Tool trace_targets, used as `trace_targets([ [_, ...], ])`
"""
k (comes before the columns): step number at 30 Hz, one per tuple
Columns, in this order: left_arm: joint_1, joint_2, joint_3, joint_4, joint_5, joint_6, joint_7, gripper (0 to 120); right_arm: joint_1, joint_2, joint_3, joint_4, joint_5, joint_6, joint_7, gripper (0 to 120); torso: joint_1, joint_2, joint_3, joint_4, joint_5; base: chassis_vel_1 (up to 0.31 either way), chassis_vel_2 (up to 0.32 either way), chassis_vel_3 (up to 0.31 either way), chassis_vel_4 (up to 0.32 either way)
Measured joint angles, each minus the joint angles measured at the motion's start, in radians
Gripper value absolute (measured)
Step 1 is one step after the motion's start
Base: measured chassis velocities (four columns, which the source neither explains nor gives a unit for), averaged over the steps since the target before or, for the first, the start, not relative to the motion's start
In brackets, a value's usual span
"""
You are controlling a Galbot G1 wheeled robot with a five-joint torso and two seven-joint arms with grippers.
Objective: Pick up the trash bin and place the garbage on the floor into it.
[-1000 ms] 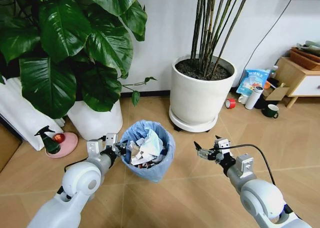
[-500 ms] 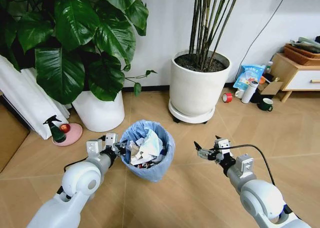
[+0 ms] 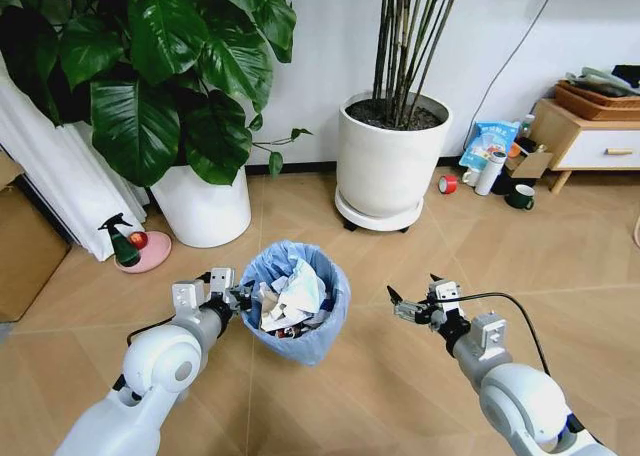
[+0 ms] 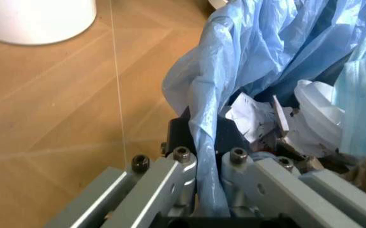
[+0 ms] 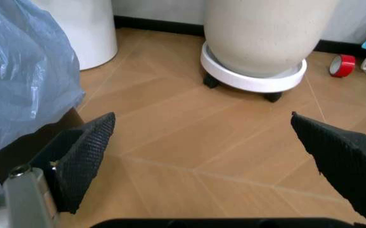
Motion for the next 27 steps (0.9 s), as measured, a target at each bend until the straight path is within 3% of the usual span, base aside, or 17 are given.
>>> trace_targets([
  [13, 0.020, 0.000, -0.010, -0.022, 0.001, -0.002, -0.013, 0, -0.022, 0.017, 0.016, 0.004, -0.012, 0.013, -0.001, 100, 0.000, 0.000, 0.000, 0.0000, 0.0006, 0.236, -0.230, -0.228, 0.234],
  [16, 0.021, 0.003, -0.011, -0.027, 0.000, -0.003, -0.017, 0, -0.023, 0.018, 0.023, 0.005, -0.012, 0.014, -0.001, 100, 0.000, 0.000, 0.000, 0.0000, -0.0006, 0.215, -0.227, -0.232, 0.222],
  [18, 0.023, 0.002, -0.011, -0.028, -0.001, -0.004, -0.019, 0, -0.026, 0.017, 0.028, 0.005, -0.013, 0.016, -0.001, 100, 0.000, 0.000, 0.000, 0.0001, 0.0008, 0.212, -0.215, -0.214, 0.215],
  [21, 0.025, -0.003, -0.011, -0.029, 0.001, -0.006, -0.020, 0, -0.030, 0.017, 0.033, 0.006, -0.014, 0.018, -0.001, 100, 0.000, 0.000, 0.000, 0.0002, -0.0009, 0.219, -0.223, -0.220, 0.216],
  [22, 0.026, -0.005, -0.011, -0.029, 0.004, -0.008, -0.020, 0, -0.030, 0.019, 0.034, 0.006, -0.014, 0.018, -0.001, 100, 0.000, 0.000, 0.000, 0.0000, 0.0014, 0.235, -0.250, -0.228, 0.224],
  [24, 0.028, -0.006, -0.011, -0.029, 0.007, -0.009, -0.021, 0, -0.030, 0.021, 0.036, 0.005, -0.014, 0.019, -0.001, 100, 0.000, 0.000, 0.000, -0.0002, 0.0012, 0.235, -0.243, -0.234, 0.217],
  [25, 0.029, -0.007, -0.012, -0.029, 0.009, -0.009, -0.021, 0, -0.030, 0.023, 0.040, 0.005, -0.014, 0.019, -0.001, 100, 0.000, 0.000, 0.000, -0.0001, -0.0015, 0.199, -0.243, -0.219, 0.221],
  [27, 0.030, -0.007, -0.013, -0.029, 0.010, -0.010, -0.020, 0, -0.030, 0.024, 0.042, 0.004, -0.014, 0.020, -0.001, 100, 0.000, 0.000, 0.000, -0.0001, -0.0010, 0.220, -0.225, -0.219, 0.221],
])
